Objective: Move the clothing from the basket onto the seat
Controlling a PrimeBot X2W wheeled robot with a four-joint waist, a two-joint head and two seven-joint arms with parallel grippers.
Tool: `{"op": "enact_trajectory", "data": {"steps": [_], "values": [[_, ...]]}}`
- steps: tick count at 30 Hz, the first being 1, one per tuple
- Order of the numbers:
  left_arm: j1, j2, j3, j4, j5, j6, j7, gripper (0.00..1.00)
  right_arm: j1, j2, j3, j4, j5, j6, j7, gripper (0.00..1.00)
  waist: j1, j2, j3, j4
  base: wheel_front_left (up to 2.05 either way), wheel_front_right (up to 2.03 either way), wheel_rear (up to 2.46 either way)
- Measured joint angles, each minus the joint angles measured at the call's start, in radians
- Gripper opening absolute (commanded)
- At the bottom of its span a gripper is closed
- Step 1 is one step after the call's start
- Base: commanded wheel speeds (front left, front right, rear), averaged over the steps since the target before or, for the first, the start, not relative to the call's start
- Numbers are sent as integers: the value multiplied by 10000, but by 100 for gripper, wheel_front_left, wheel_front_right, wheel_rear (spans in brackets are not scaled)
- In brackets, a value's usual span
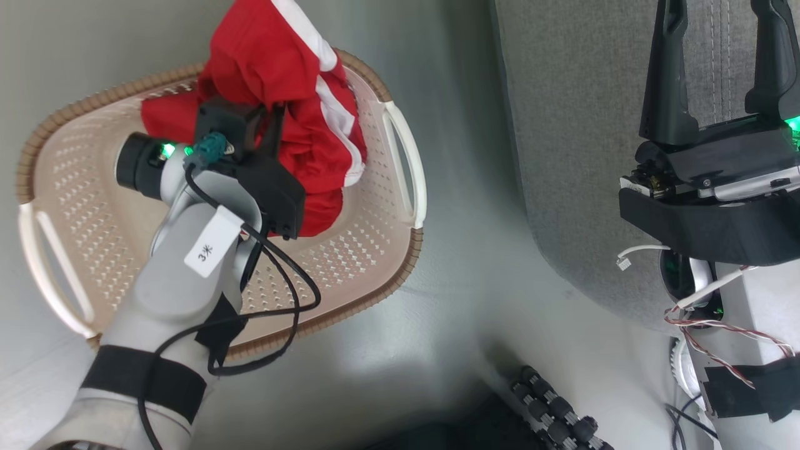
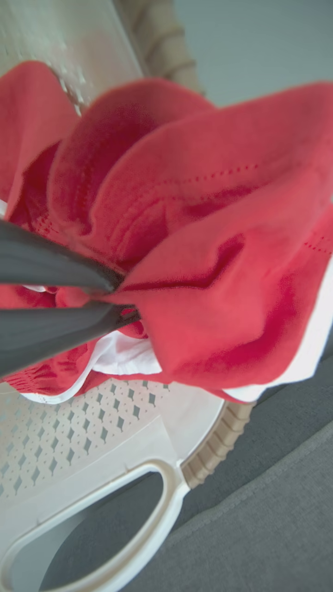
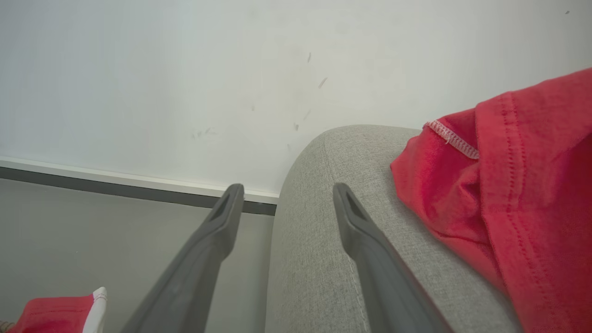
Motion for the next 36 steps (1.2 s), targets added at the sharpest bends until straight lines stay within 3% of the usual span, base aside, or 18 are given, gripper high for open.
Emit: {"op": "enact_trajectory", "data": {"steps": [14,36], "values": [[996,-107,-261,-219,-382,-355,-451,0,13,4,-36,1133,2,278,0,100,0,0,-1086,631,0,0,0],[1219,-67,-479,-2575,-731,-531,-460,0,1099,169,-2,2963,38,677,2,100,-2,-1,-4356,1829,0,0,0]]}}
